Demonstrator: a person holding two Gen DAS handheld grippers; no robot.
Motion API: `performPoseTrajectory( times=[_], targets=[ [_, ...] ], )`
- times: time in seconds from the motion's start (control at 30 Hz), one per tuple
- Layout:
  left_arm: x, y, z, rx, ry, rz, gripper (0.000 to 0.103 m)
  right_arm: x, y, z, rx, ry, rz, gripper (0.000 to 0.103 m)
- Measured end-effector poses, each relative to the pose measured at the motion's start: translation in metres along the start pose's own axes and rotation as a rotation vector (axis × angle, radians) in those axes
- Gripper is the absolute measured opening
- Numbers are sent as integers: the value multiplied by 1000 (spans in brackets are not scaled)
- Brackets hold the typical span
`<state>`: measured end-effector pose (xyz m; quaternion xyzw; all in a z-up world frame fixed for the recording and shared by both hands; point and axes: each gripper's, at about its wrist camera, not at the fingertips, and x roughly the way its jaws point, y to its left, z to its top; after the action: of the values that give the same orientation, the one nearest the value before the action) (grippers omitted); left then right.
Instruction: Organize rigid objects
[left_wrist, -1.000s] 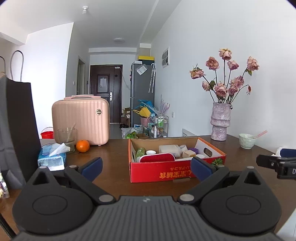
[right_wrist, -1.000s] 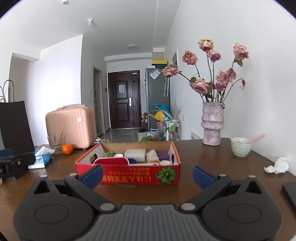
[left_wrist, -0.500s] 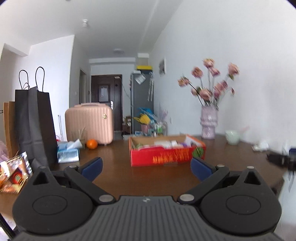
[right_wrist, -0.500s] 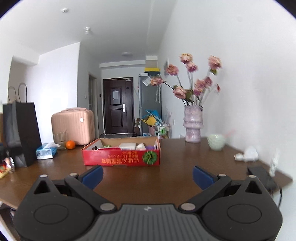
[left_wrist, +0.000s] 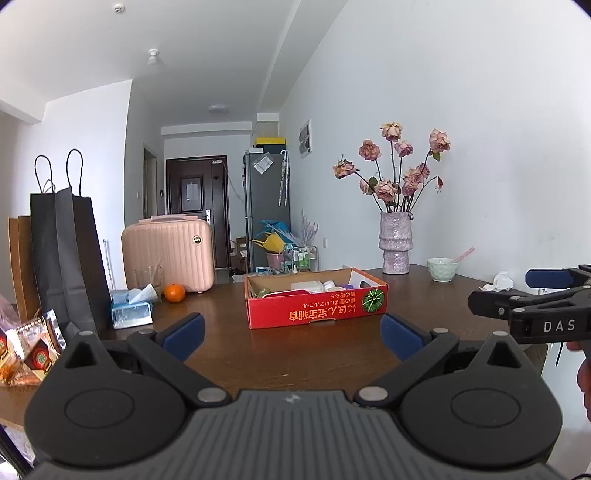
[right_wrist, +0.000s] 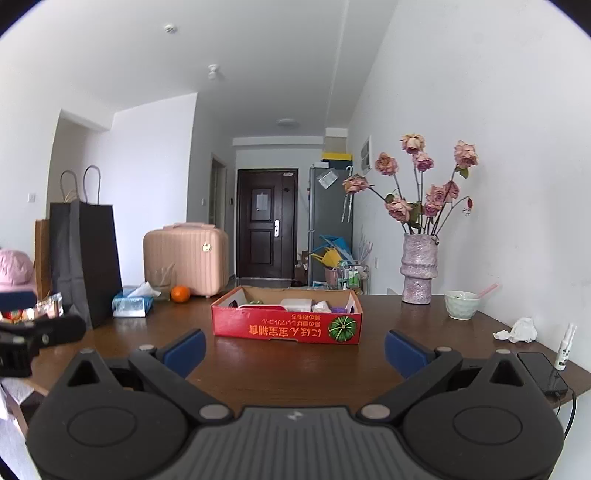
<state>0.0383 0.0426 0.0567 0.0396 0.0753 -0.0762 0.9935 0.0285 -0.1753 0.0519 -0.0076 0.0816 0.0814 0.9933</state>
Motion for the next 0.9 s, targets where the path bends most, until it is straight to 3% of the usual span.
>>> performPoseTrajectory(
  times=[0.9],
  targets=[
    [2,2,1,-22,7,8,103,5,-2,1,15,24,16,103]
  ],
)
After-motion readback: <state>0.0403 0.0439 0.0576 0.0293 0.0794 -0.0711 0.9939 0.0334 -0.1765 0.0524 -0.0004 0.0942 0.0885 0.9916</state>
